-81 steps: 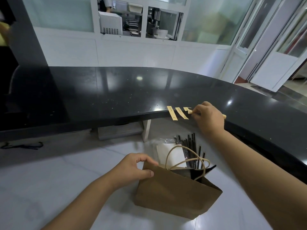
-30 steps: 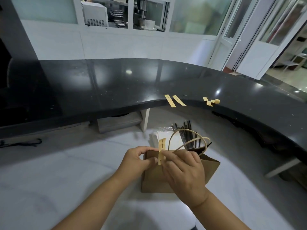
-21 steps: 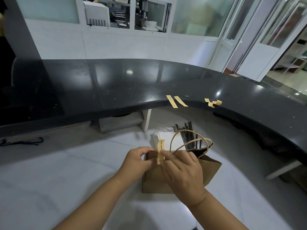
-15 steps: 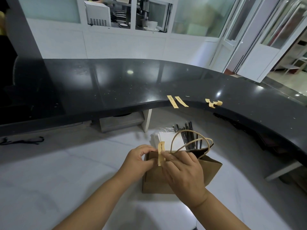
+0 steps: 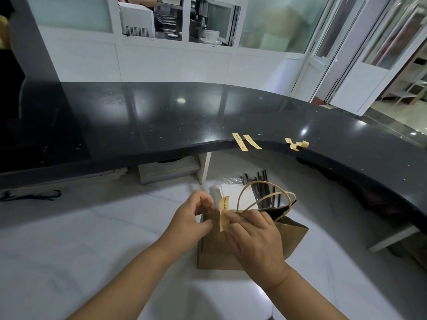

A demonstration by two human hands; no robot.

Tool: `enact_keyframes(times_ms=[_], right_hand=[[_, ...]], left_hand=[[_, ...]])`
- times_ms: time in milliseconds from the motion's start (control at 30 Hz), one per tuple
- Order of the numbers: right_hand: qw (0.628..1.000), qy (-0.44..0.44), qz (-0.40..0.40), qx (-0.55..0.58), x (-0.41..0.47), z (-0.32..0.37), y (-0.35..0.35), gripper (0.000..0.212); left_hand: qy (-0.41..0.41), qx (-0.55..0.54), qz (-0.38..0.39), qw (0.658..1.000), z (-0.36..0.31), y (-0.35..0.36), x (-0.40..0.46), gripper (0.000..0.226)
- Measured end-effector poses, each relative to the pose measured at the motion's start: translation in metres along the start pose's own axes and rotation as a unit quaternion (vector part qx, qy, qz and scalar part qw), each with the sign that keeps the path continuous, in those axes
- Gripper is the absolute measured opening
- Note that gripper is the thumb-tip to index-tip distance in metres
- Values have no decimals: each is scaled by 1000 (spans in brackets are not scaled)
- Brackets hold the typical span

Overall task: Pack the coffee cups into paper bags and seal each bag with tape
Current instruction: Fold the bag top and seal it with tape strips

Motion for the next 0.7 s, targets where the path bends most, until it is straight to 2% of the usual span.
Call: enact_keyframes(times_ms=[133, 300, 700], right_hand=[[1000, -1, 4, -1, 0, 0, -1, 20], [1000, 6, -4, 7, 1, 1, -3, 22], [1000, -3, -4, 8, 0, 1, -3, 28]], left_hand=[[16, 36, 36, 999, -5, 3, 2, 41], [34, 47, 37, 998, -4, 1, 4, 44], [41, 60, 76, 994, -2, 3, 9, 37]])
Point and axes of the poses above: each hand's wrist, its own x-axis towards the middle knuckle, its own y-axis out of the palm, z = x × y, the point moved 6 cm from there along x, towards the middle knuckle, and after that the axes turned 3 degrees about -y, right-handed, at the moved point
